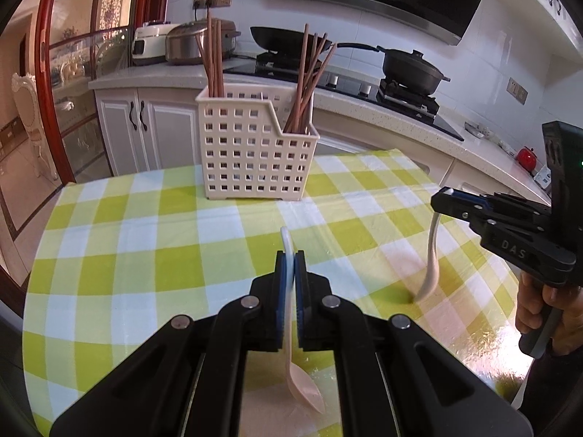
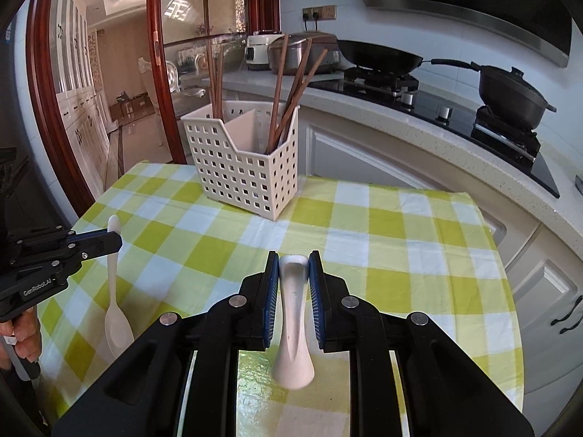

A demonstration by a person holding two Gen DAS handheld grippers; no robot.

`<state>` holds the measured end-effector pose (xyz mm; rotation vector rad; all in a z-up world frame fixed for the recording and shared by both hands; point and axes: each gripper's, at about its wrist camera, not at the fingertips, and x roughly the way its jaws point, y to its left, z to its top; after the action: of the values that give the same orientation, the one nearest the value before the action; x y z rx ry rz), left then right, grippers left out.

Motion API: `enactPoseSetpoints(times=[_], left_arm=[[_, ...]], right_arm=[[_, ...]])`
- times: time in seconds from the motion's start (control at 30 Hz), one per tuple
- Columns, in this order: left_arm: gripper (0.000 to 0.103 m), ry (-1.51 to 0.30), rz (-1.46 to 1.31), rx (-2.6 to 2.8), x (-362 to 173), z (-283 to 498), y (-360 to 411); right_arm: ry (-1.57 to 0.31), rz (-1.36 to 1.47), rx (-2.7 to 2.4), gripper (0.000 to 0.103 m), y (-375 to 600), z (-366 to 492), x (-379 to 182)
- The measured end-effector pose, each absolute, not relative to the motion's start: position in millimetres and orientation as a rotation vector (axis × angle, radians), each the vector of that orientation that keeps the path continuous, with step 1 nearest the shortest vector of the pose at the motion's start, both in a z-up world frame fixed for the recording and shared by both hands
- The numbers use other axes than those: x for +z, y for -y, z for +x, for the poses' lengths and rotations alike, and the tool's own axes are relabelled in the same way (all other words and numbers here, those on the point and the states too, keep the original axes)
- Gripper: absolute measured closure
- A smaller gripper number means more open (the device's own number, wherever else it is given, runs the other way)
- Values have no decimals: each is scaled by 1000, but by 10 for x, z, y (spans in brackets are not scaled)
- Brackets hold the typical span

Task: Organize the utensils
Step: 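Carry both white spoons over the white basket and lower them in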

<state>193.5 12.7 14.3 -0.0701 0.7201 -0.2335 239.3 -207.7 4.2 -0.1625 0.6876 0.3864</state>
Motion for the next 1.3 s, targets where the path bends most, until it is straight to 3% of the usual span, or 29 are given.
enactPoseSetpoints(times=[0.7,1.07,1.3], left_arm=[[98,-588,-109,-218,734,2076,-347],[98,-389,-98,-140,1599,2840,-447],[98,-313,-42,-99,1748,3371,-360]], right_arm=[[-595,-116,405,86,1985,2460,512],[-524,-103,432,86,1519,3009,1098],[-508,-69,413,86,1312,3379,1232]])
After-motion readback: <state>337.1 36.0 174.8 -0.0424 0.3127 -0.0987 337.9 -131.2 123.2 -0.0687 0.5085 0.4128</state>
